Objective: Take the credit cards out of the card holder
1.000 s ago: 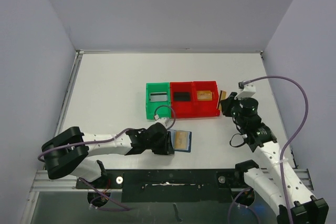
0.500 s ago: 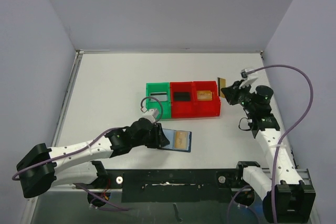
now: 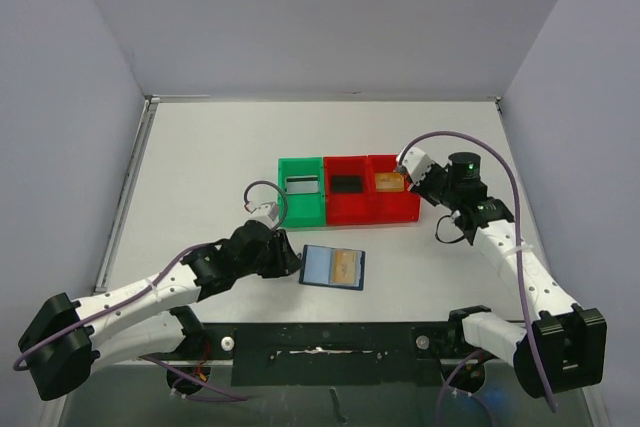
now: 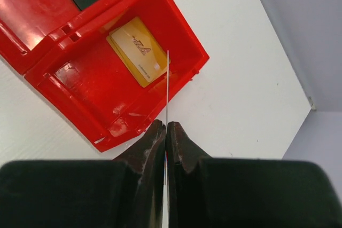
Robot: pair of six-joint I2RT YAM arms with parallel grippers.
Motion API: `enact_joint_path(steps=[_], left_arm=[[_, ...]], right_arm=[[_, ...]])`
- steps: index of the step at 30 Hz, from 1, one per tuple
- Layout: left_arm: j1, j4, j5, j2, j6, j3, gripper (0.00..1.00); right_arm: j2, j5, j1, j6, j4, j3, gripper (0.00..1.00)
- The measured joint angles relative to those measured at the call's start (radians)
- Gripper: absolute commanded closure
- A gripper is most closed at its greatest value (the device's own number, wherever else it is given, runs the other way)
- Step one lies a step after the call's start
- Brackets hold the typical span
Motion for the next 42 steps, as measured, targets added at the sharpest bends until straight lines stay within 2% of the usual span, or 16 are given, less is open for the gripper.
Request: enact_joint_path(steps=[12, 22, 42], left_arm=[[0.003, -0.018, 0.004, -0.01, -0.004, -0.005, 0.67], [0.005, -0.033, 0.015, -0.012, -0.005, -0.005, 0.67], [0.011, -0.042, 0.038, -0.012, -0.006, 0.005, 0.67]], right_arm=[[0.15, -0.012, 0.121, -0.192, 0.02, 0.0, 1.0], [0.27, 0.019, 0.124, -0.246, 0.102, 0.009, 1.0], [0.57, 0.051, 0.116, -0.312, 0.209, 0.153, 1.0]])
